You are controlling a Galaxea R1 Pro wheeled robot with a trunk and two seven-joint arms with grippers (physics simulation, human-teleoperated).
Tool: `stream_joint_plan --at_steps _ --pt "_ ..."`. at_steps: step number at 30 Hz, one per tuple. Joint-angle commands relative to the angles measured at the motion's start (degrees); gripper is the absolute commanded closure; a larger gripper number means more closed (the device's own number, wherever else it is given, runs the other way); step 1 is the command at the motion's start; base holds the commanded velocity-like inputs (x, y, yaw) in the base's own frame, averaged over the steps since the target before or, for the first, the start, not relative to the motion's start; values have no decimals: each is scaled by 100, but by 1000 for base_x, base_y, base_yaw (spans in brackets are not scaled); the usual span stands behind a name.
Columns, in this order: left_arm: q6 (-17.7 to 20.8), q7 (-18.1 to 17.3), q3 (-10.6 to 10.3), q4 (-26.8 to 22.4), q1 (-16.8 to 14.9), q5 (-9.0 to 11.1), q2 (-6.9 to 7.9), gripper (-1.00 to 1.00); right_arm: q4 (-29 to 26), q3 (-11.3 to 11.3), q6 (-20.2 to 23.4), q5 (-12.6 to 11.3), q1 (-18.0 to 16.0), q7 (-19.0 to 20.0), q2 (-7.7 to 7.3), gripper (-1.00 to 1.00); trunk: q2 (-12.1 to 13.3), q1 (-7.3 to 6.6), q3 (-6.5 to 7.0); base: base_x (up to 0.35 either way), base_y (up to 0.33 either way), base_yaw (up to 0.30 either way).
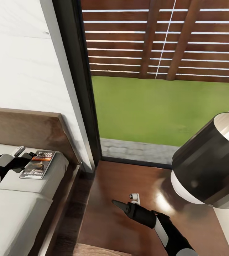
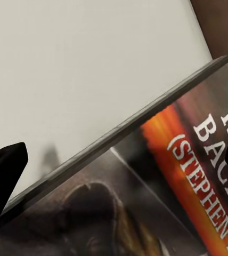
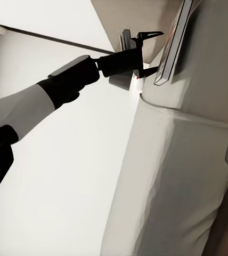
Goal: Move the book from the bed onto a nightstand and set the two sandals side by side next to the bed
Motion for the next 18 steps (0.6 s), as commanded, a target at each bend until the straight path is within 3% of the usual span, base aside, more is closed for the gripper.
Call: stream_joint_plan --at_steps 1,18 --pt "37 59 -10 -5 2 37 -2 -100 0 -18 60 2 -2 20 5 -100 -1 0 -5 0 0 0" --pt "38 58 -9 -5 2 37 1 -100 0 -18 60 2 -2 19 5 -100 -1 0 -5 -25 -28 0"
